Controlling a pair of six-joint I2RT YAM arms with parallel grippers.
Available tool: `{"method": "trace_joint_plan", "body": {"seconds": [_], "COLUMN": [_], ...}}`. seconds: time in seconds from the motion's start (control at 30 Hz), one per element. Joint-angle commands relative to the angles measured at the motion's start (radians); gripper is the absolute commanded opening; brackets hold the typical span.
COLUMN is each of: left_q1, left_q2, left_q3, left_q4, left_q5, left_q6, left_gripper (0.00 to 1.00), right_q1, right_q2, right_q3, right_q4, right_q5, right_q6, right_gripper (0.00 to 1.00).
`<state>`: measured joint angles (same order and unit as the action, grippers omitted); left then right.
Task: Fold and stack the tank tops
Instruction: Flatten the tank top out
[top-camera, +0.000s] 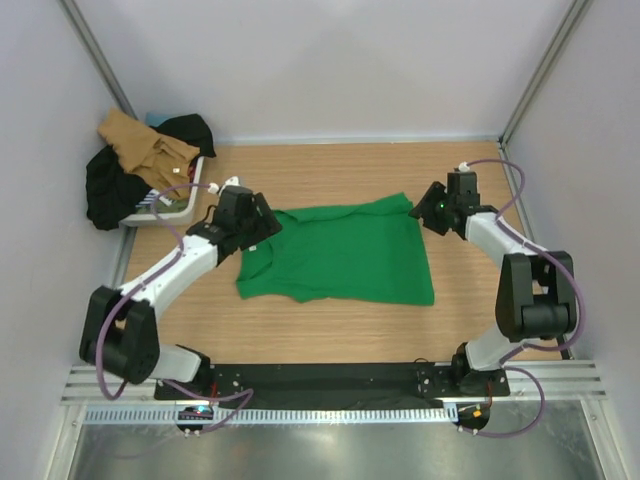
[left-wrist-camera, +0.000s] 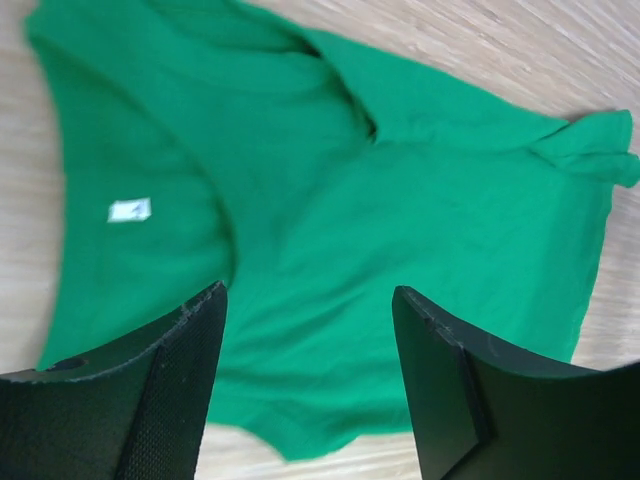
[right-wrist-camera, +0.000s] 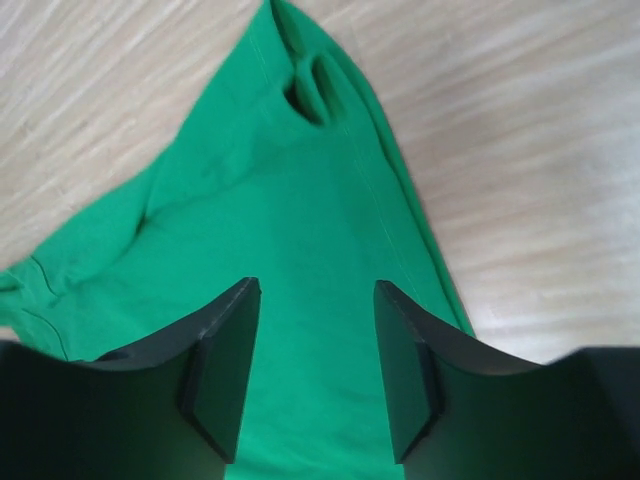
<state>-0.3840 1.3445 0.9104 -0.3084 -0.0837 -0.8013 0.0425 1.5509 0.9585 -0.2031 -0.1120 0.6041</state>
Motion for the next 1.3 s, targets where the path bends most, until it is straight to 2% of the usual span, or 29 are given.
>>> {"method": "trace_joint_plan", "body": {"seconds": [0.0,0.17,0.43,0.57,0.6,0.63,0.67,0.7,0.73,0.9,0.97,1.07,1.1,1.13,1.27], "left_q1": [-0.009,-0.036,-0.052,-0.053,-0.053,-0.053,-0.055,-0.053,-0.055,-0.061,-0.061,-0.059,-0.061,-0.058,-0.052], "left_q2": [0.149,0.318,0.560,0.605,0.613,0.616,0.622,0.622,0.622,0.617,0.624,0.654,0.676,0.688,0.729], "left_q3": [0.105,0.225,0.407,0.430,0.438,0.443,0.443,0.443,0.443,0.433,0.441,0.485,0.504,0.524,0.639], "left_q4": [0.126,0.173,0.170,0.170,0.170,0.170,0.170,0.170,0.169,0.164,0.164,0.147,0.140,0.131,0.078], "left_q5": [0.081,0.111,0.140,0.163,0.170,0.173,0.173,0.170,0.165,0.111,0.093,0.023,0.009,0.002,-0.030], "left_q6": [-0.007,-0.016,-0.024,-0.030,-0.030,-0.030,-0.027,-0.027,-0.023,-0.006,0.004,0.033,0.039,0.048,0.071], "left_gripper": [0.69,0.75,0.69,0.66,0.64,0.60,0.56,0.54,0.48,0.41,0.33,0.17,0.06,0.00,0.00], "right_q1": [0.005,0.022,0.037,0.039,0.039,0.039,0.039,0.040,0.040,0.042,0.043,0.043,0.043,0.043,0.045], "right_q2": [0.090,0.239,0.420,0.440,0.440,0.439,0.433,0.430,0.426,0.408,0.406,0.402,0.402,0.403,0.426], "right_q3": [0.103,0.236,0.376,0.402,0.404,0.408,0.407,0.408,0.408,0.402,0.402,0.402,0.405,0.408,0.439], "right_q4": [0.074,0.096,0.093,0.087,0.087,0.088,0.087,0.087,0.087,0.094,0.099,0.106,0.114,0.117,0.119], "right_q5": [-0.018,-0.015,0.012,0.023,0.026,0.032,0.035,0.038,0.041,0.035,0.025,0.023,0.021,0.023,0.015], "right_q6": [0.017,0.042,0.065,0.060,0.059,0.057,0.053,0.052,0.051,0.051,0.051,0.049,0.054,0.054,0.057], "right_gripper": [0.59,0.60,0.54,0.34,0.20,0.15,0.06,0.03,0.01,0.01,0.01,0.01,0.01,0.01,0.01]}}
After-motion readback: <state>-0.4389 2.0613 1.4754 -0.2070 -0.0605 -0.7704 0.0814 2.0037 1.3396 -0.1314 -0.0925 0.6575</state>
